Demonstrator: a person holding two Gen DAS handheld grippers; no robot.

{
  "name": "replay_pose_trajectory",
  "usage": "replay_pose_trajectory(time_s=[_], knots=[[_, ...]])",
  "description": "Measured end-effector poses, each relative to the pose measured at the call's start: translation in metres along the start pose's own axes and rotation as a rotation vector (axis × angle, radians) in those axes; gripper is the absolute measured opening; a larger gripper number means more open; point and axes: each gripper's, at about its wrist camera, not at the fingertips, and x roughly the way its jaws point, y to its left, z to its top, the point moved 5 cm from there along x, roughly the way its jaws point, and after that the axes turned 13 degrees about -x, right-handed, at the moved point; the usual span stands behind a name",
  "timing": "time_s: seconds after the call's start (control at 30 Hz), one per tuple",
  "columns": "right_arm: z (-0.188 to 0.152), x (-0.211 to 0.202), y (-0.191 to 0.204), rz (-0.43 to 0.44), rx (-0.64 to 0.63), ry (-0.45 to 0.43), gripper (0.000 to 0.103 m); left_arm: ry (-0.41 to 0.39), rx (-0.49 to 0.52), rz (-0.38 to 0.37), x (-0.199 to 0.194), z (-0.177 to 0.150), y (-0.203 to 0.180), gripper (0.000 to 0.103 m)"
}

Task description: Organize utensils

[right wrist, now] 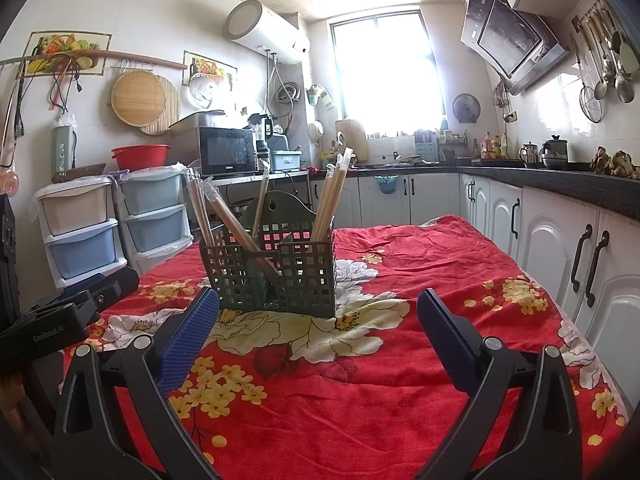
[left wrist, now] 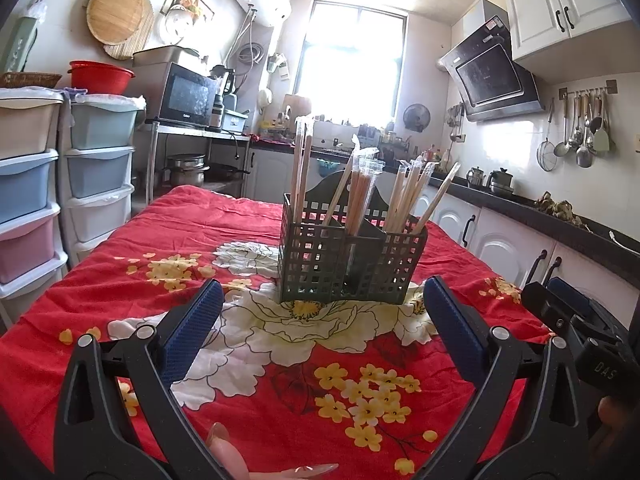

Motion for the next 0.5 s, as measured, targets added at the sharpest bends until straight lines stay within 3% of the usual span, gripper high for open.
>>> replay_pose_trajectory(time_s=[0.5], knots=[[-0.0009, 0.0013, 0.0013, 0.003, -0.001, 0.005, 0.097, -0.001, 0.003, 0.000, -0.0003, -0.0001, -0.0005, 0.092]])
